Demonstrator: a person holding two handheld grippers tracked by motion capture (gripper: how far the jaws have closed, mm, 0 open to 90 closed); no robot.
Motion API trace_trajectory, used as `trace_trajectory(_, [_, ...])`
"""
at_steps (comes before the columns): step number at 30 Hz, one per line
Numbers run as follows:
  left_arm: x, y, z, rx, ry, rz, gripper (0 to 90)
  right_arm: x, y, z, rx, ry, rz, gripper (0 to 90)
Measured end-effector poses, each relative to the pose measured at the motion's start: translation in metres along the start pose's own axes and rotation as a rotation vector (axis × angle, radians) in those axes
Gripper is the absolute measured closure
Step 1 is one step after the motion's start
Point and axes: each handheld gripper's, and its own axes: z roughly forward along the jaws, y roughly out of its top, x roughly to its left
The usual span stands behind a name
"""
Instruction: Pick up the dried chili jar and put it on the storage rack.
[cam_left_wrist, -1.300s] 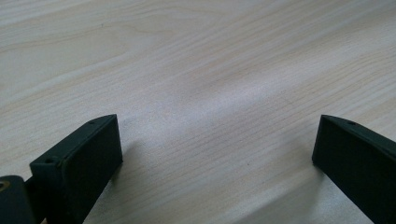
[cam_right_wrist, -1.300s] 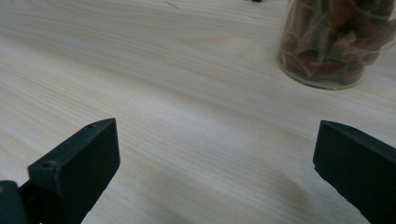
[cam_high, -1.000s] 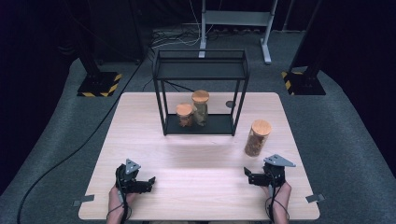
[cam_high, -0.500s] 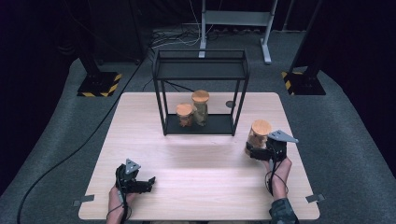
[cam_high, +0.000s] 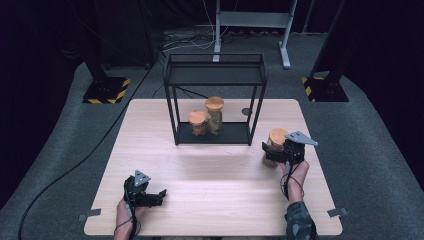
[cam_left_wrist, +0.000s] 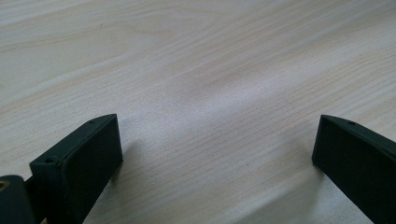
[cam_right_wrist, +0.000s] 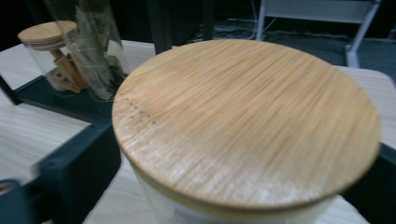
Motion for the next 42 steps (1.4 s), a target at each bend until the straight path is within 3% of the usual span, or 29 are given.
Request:
trace_trajectory(1, [0.0,0.0,0.0,0.0,0.0,0.0,1.1,0.0,-0.001,-0.001,-0.011,0.012,0.004,14.4])
trace_trajectory(4, [0.0,0.0,0.0,0.0,0.0,0.0,1.1,-0.001,-0.002,-0.004,-0.027,-0.012,0.016,22.6])
trace_trajectory(11, [0.0,0.0,0.0,0.0,0.001,-0.001,1.1,0.003,-0.002,-0.006,-0.015,-0.037,0.006,23.7])
trace_trajectory(24, [0.0,0.0,0.0,0.001,0.002,-0.001,1.1,0.013,-0.005,-0.023,-0.025,0.012,-0.01,23.9])
trace_trajectory(42, [0.0,0.0,0.0,0.0,0.002,-0.001,1.1,0.032,0.008,-0.04,-0.04,0.055,-0.054,23.9])
